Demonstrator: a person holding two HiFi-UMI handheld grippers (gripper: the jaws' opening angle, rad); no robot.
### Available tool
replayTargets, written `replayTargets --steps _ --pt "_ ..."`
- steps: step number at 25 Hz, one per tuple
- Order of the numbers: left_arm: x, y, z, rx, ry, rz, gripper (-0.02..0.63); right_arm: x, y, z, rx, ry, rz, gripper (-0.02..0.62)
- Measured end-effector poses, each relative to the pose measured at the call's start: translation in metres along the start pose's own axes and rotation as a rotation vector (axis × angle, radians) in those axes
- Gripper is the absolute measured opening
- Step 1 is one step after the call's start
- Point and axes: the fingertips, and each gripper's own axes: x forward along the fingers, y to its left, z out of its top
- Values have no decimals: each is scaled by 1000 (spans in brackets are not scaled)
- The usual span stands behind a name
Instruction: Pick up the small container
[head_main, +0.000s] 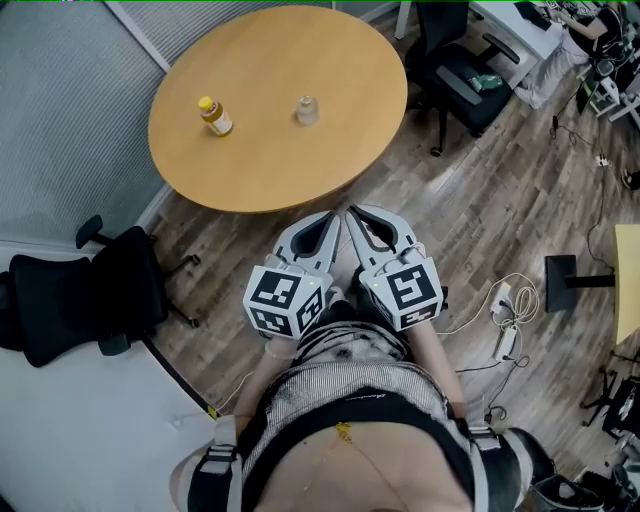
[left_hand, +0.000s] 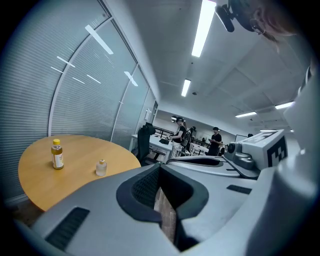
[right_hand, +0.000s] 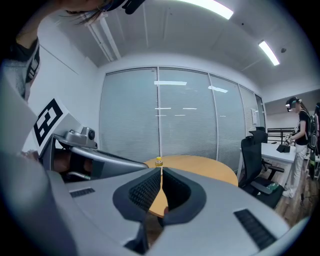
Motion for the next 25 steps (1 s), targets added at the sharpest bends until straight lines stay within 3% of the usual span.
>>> replayTargets --steps 14,25 --pt "65 24 35 -10 -11 49 18 44 -62 24 5 -9 63 25" --pt "97 13 43 -8 -2 62 18 48 -93 21 18 -5 98 25"
